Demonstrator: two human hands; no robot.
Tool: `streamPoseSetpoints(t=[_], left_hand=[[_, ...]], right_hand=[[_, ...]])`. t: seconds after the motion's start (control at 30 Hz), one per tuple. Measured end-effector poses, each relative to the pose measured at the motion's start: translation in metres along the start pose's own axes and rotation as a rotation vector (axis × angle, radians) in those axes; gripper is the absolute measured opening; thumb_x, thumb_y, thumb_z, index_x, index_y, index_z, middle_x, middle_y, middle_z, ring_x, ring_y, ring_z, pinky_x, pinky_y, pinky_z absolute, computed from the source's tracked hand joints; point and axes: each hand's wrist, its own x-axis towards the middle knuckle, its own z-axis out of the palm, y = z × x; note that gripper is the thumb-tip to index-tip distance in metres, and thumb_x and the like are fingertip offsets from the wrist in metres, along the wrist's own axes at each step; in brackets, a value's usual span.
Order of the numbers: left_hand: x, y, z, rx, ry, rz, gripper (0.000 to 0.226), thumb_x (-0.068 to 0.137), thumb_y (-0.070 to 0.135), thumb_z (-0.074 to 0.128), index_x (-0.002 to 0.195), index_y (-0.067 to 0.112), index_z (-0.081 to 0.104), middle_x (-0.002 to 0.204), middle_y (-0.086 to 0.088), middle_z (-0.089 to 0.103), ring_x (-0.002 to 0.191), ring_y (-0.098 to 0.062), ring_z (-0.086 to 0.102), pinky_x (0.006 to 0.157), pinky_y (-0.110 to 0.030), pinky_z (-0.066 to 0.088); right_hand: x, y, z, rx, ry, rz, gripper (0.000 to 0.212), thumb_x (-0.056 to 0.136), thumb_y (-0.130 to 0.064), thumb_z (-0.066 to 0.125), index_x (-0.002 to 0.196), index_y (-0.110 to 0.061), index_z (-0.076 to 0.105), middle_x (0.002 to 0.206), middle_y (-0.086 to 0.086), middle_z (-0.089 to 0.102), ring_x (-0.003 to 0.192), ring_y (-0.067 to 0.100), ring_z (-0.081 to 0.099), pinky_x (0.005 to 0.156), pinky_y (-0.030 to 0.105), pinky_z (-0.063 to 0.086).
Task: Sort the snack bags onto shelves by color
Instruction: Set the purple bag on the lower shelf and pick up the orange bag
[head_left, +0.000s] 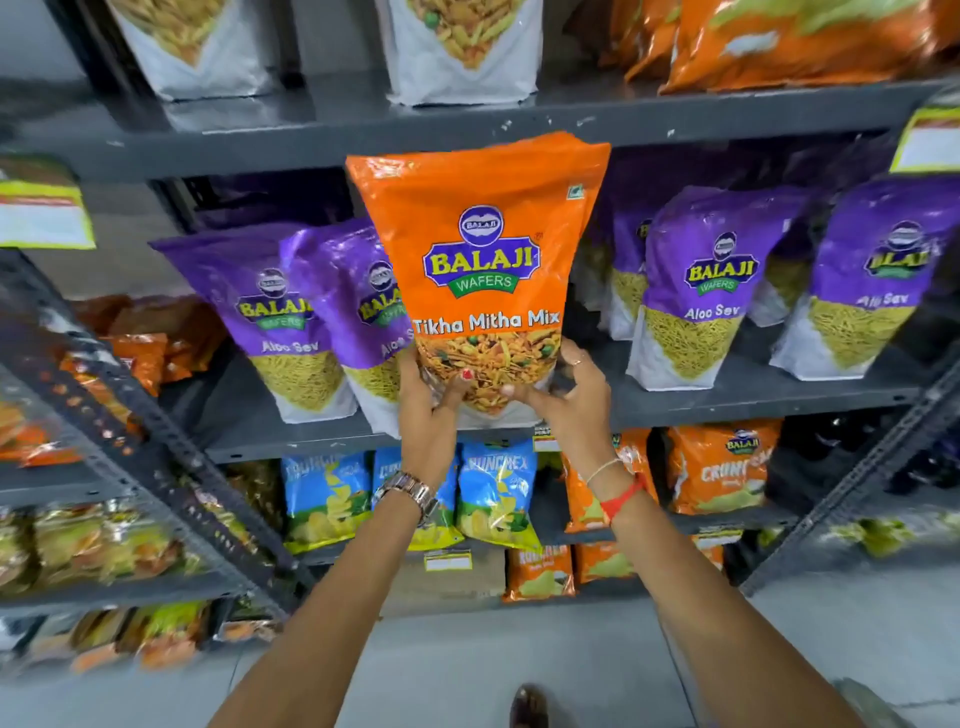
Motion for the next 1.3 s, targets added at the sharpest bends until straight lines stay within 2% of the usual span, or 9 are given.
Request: streamPoseSetpoints(t=[0.13,0.27,0.37,0.53,0.67,0.93,1.03,1.17,1.3], left_hand=[[-0.003,0.044,-0.035,0.035,0.083,0.105,0.053,0.083,0.021,0.062,0.131,0.017,0.039,0.119,0.010,0.056,0.112,-0.006,0.054,0.098,-0.040,0.047],[0.011,0.084,-0.070,0.056,0.122,0.201,0.043,0.085,0.020,0.060,0.124,0.024,0.043,0.112,0.022,0.054,0.103,0.006,0.054,0.087,-0.022,0.048],[0.030,0.112,-0.095,0.085,0.152,0.269,0.044,0.085,0.019,0.061,0.126,0.018,0.044,0.113,0.016,0.056,0.095,0.016,0.053,0.078,-0.005,0.044],[0.074,0.164,-0.135,0.087,0.164,0.325,0.046,0.083,0.020,0.062,0.126,0.018,0.046,0.118,0.000,0.061,0.104,-0.011,0.059,0.086,-0.025,0.050],[0.113,0.201,-0.161,0.068,0.188,0.315,0.043,0.083,0.016,0.062,0.124,0.011,0.047,0.104,0.008,0.063,0.094,-0.007,0.061,0.079,-0.024,0.050],[0.191,0.227,-0.200,0.095,0.242,0.176,0.046,0.079,0.016,0.067,0.121,0.004,0.051,0.119,-0.015,0.064,0.108,-0.030,0.061,0.099,-0.050,0.046],[0.205,0.225,-0.202,0.091,0.274,0.132,0.044,0.080,0.012,0.066,0.120,0.002,0.050,0.122,-0.017,0.062,0.110,-0.032,0.059,0.099,-0.046,0.046],[0.210,0.213,-0.200,0.076,0.289,0.117,0.044,0.083,0.009,0.062,0.123,0.000,0.047,0.123,-0.016,0.059,0.105,-0.026,0.058,0.084,-0.034,0.046],[0.216,0.221,-0.199,0.054,0.283,0.136,0.045,0.083,0.012,0.062,0.124,0.004,0.046,0.127,-0.017,0.059,0.109,-0.029,0.059,0.090,-0.039,0.048]], right_hand=[[-0.005,-0.048,0.012,0.057,-0.028,-0.089,0.058,0.056,-0.045,0.086,0.107,-0.026,0.065,0.110,0.009,0.069,0.107,0.023,0.064,0.086,0.053,0.056],[0.003,-0.101,0.029,0.063,-0.047,-0.220,0.064,0.055,-0.054,0.082,0.109,-0.024,0.067,0.108,0.005,0.070,0.105,0.022,0.065,0.087,0.050,0.056],[0.020,-0.136,0.045,0.082,-0.070,-0.312,0.063,0.056,-0.056,0.082,0.108,-0.025,0.068,0.105,0.003,0.072,0.103,0.021,0.066,0.087,0.048,0.055],[0.048,-0.198,0.074,0.117,-0.070,-0.408,0.059,0.054,-0.054,0.084,0.105,-0.027,0.069,0.101,0.001,0.073,0.097,0.015,0.067,0.088,0.041,0.055],[0.081,-0.245,0.103,0.082,-0.095,-0.469,0.060,0.053,-0.057,0.084,0.101,-0.024,0.068,0.099,0.002,0.074,0.095,0.018,0.067,0.084,0.039,0.055],[0.135,-0.295,0.156,0.110,-0.200,-0.455,0.050,0.061,-0.038,0.088,0.101,-0.014,0.070,0.089,-0.004,0.067,0.087,0.015,0.064,0.073,0.027,0.049],[0.147,-0.295,0.171,0.108,-0.243,-0.408,0.045,0.062,-0.034,0.087,0.097,-0.011,0.069,0.087,-0.003,0.066,0.084,0.015,0.061,0.073,0.026,0.047],[0.152,-0.283,0.183,0.078,-0.254,-0.375,0.056,0.061,-0.038,0.087,0.095,0.000,0.066,0.091,0.014,0.074,0.080,0.022,0.062,0.062,0.029,0.046],[0.157,-0.297,0.176,0.100,-0.234,-0.380,0.044,0.063,-0.037,0.086,0.096,-0.014,0.068,0.087,-0.001,0.067,0.084,0.016,0.061,0.057,0.015,0.040]])
